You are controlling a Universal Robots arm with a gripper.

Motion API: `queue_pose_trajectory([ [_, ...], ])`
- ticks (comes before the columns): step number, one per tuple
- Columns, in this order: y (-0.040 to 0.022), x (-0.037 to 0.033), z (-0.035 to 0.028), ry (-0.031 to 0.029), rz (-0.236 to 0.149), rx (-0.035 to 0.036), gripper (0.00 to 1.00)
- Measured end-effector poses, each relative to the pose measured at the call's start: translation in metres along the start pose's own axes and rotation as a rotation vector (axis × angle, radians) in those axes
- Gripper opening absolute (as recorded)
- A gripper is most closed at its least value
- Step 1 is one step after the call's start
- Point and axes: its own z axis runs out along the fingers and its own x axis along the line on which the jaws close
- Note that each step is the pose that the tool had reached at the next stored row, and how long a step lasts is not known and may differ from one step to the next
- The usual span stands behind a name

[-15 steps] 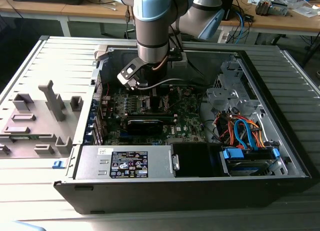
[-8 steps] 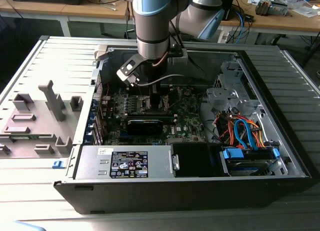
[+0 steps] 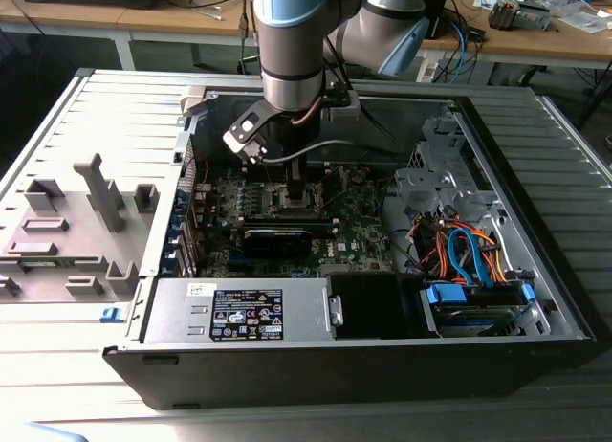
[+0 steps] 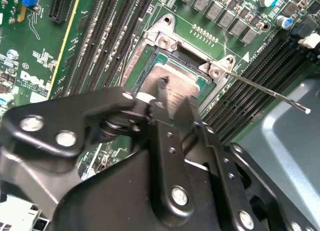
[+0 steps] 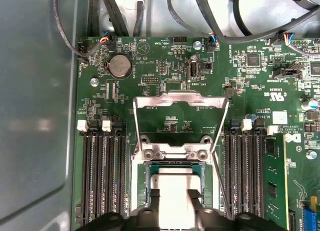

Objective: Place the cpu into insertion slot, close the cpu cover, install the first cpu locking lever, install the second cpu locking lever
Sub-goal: 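Place the cpu into insertion slot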

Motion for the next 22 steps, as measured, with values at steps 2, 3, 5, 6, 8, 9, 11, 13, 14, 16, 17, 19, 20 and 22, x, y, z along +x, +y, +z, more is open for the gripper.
queue_pose_trajectory([
  [2, 0.0007, -0.0002, 0.0001, -0.0002, 0.0, 0.001, 0.29],
  [3, 0.0015, -0.0003, 0.0002, -0.0001, 0.0, 0.0017, 0.23],
  [5, 0.003, -0.0006, 0.0004, 0.0, 0.0, 0.0026, 0.11],
  [6, 0.0033, -0.0006, 0.0004, 0.0, 0.0, 0.0027, 0.11],
  [8, 0.0042, -0.0007, 0.0004, -0.003, -0.001, 0.0044, 0.11],
  [9, 0.0054, -0.0007, 0.0004, -0.0045, -0.001, 0.0082, 0.11],
  [11, 0.0086, -0.0007, 0.0005, -0.0089, -0.001, 0.0345, 0.11],
  [13, 0.013, -0.0008, 0.0002, -0.015, -0.002, 0.0774, 0.11],
  [14, 0.0134, -0.0009, -0.0012, -0.0149, -0.004, 0.078, 0.11],
  [16, 0.0135, -0.0009, -0.0024, -0.0148, -0.007, 0.0782, 0.11],
  [17, 0.0136, -0.0009, -0.0041, -0.0147, -0.011, 0.0781, 0.11],
  [19, 0.0141, -0.0009, -0.0113, -0.0146, -0.014, 0.078, 0.11],
  [20, 0.0142, -0.0009, -0.0128, -0.0145, -0.014, 0.0779, 0.11],
  [22, 0.0146, -0.001, -0.0182, -0.0145, -0.014, 0.078, 0.11],
])
